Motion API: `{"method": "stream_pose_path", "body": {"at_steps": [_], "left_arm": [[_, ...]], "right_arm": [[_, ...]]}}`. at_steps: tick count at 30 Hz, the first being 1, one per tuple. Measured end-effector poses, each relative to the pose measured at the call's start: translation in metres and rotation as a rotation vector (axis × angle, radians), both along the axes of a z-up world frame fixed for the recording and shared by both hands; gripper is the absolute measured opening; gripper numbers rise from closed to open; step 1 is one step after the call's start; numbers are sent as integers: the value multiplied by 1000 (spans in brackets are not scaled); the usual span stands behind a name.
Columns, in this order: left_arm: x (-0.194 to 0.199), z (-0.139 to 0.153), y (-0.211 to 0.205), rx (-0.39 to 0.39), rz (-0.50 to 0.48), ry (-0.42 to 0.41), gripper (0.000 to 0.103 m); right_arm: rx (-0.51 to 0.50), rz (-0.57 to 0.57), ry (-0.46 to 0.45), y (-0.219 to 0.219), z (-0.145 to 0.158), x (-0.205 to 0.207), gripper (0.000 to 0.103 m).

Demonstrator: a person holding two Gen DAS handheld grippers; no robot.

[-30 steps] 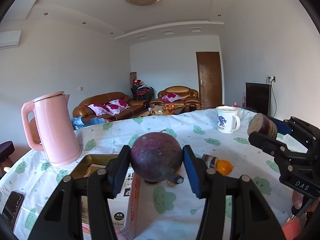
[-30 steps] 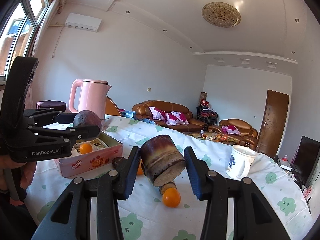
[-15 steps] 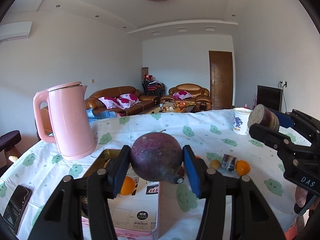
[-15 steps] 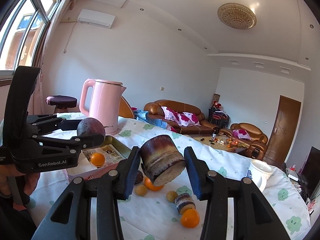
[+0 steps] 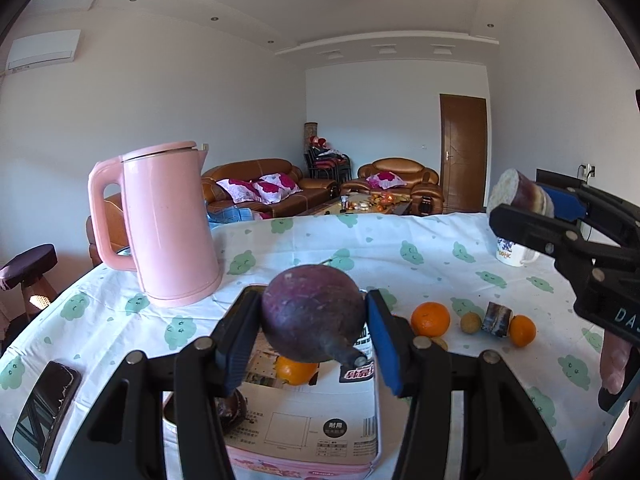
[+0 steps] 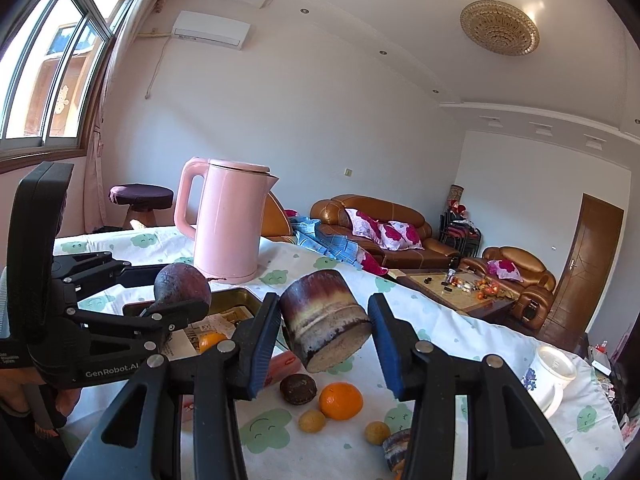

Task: Organize fruits
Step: 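Carry the sugarcane with the right tool while the left tool carries the passion fruit toward the tin, then release the sugarcane into the tin with the right tool while the left tool releases the passion fruit there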

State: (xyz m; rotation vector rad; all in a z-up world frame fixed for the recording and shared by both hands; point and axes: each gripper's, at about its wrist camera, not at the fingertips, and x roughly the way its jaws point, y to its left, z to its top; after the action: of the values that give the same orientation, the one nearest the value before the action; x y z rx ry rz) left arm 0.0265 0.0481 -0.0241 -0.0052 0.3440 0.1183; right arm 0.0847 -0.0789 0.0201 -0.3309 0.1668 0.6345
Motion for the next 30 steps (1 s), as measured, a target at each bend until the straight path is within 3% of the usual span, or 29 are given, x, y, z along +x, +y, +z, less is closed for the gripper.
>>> {"method": "stream_pose_path", "body": {"at_steps": [15, 30], "left_arm": [[10, -7, 37, -27, 68, 44, 54], [25, -18, 60, -52, 84, 117, 54]], "right_arm": [[-51, 68, 63, 60, -13, 22, 47], [-81, 95, 148, 90, -38, 33, 47]]}}
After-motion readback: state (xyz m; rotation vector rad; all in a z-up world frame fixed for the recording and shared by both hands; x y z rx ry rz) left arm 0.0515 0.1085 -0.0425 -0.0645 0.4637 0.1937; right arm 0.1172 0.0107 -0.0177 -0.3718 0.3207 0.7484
